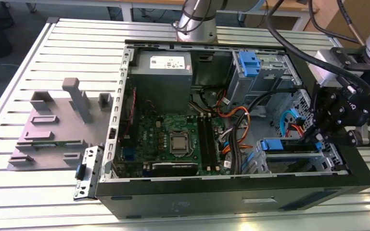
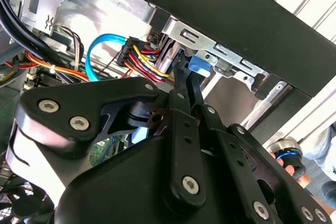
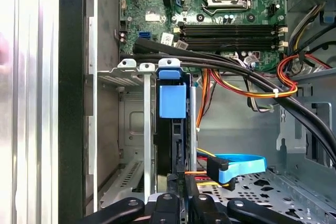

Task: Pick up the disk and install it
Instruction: 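Insert the first disk wire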

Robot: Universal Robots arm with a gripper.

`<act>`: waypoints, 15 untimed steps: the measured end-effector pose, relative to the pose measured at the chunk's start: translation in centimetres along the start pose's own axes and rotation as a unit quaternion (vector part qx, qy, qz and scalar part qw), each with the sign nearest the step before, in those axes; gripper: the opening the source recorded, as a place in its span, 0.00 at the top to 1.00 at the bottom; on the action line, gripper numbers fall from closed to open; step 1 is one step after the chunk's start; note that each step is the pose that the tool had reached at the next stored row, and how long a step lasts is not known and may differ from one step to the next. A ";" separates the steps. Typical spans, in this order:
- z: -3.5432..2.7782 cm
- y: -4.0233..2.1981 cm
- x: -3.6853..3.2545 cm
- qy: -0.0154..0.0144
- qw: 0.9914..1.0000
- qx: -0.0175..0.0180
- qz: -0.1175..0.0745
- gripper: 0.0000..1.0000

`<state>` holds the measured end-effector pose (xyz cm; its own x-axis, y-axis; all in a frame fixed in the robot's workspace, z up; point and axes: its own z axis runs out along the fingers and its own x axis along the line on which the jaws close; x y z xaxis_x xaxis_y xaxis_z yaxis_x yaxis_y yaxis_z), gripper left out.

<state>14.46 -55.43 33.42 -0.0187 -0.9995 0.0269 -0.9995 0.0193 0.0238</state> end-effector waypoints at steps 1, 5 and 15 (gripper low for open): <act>0.02 0.02 0.01 0.000 1.000 0.000 0.000 0.84; 0.10 0.10 0.04 0.000 1.000 0.000 0.000 0.84; 0.21 0.16 0.07 0.000 1.000 0.000 0.000 0.84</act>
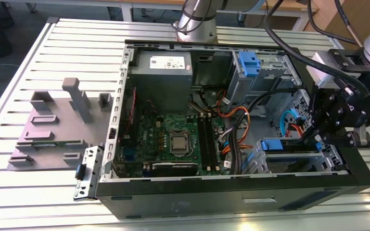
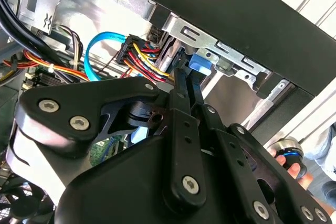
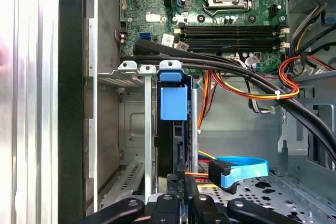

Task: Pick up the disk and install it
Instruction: 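Insert the first disk wire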

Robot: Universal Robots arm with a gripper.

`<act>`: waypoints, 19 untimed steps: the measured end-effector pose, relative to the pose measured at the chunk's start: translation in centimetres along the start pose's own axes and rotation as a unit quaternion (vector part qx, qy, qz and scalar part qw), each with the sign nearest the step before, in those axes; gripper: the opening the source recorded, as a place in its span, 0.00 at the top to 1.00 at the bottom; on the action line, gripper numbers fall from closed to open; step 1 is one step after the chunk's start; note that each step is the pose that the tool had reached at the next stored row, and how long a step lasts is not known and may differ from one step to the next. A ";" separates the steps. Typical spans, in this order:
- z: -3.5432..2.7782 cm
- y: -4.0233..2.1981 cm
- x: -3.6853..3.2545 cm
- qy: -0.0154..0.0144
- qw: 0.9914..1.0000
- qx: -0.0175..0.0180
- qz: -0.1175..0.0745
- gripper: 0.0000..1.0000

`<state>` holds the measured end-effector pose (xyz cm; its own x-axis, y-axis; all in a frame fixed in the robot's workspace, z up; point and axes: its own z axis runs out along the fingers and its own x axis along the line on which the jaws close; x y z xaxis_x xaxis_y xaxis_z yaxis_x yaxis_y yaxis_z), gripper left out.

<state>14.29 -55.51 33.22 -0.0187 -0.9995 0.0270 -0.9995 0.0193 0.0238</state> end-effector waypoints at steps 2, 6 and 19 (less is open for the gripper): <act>0.04 0.01 0.00 0.000 1.000 0.000 0.000 0.84; 0.02 0.00 0.00 0.000 1.000 0.000 0.000 0.70; -1.22 0.00 0.03 0.000 1.000 0.000 0.000 0.70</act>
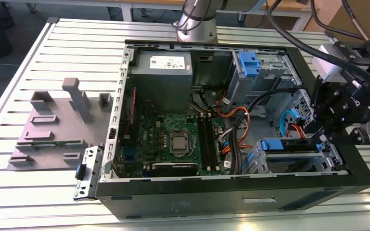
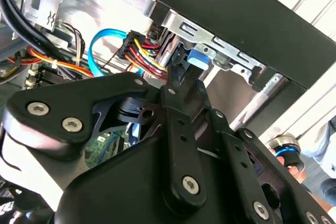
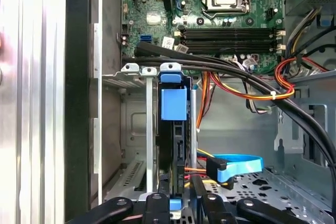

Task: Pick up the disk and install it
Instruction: 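Insert the first disk wire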

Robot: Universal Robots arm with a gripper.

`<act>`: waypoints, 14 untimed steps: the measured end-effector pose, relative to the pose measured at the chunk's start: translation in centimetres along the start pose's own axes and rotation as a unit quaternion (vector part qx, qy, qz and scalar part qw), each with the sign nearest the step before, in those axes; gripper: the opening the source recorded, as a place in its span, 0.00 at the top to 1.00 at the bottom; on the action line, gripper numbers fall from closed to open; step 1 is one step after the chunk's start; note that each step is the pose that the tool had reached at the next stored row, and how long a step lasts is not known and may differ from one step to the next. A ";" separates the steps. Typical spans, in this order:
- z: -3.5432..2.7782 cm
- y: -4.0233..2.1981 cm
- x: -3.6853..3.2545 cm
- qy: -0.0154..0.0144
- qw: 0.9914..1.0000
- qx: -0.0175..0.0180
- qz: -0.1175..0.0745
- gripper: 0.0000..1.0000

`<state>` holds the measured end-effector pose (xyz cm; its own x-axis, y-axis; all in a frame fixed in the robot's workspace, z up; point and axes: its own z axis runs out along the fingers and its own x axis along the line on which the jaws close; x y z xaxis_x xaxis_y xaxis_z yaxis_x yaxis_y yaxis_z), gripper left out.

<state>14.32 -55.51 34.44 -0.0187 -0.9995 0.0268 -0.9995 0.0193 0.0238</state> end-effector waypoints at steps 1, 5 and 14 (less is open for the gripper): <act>-0.15 0.01 0.00 0.000 1.000 0.000 0.000 0.70; -0.20 0.01 0.00 0.000 1.000 0.000 0.000 0.78; 0.14 0.00 0.45 0.000 1.000 -0.001 0.000 0.89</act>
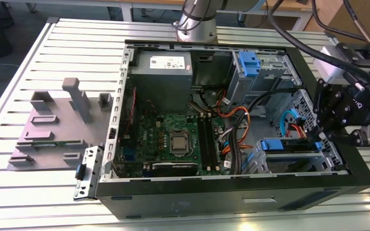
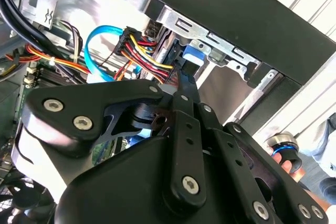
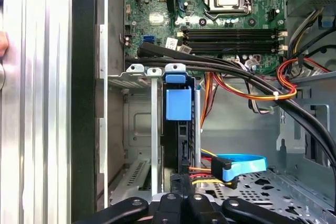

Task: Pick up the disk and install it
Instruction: 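Insert the first disk wire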

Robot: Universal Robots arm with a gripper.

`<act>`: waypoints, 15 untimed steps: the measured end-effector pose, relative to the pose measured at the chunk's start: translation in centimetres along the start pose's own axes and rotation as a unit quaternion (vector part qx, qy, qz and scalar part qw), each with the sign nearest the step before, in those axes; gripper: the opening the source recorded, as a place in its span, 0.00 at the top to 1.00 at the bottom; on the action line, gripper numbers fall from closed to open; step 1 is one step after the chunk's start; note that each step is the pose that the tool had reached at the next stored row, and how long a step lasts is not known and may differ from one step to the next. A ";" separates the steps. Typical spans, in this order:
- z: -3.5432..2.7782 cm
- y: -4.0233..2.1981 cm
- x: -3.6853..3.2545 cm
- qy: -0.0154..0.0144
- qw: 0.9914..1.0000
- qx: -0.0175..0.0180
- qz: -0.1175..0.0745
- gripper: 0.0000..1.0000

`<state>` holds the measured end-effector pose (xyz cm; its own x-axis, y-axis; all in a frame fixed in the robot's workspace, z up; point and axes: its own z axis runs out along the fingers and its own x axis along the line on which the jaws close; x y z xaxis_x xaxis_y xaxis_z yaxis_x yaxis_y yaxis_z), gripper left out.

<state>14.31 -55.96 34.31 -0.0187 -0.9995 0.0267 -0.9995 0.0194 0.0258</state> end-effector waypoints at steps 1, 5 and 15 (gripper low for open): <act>0.12 -0.01 0.02 0.000 1.000 0.000 0.000 0.89; 0.59 -0.02 0.03 0.000 1.000 -0.002 0.000 0.89; 1.03 -0.04 0.02 0.000 1.000 -0.003 0.000 0.89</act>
<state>14.32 -56.01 33.28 -0.0185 -0.9995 0.0272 -0.9993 0.0193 0.0318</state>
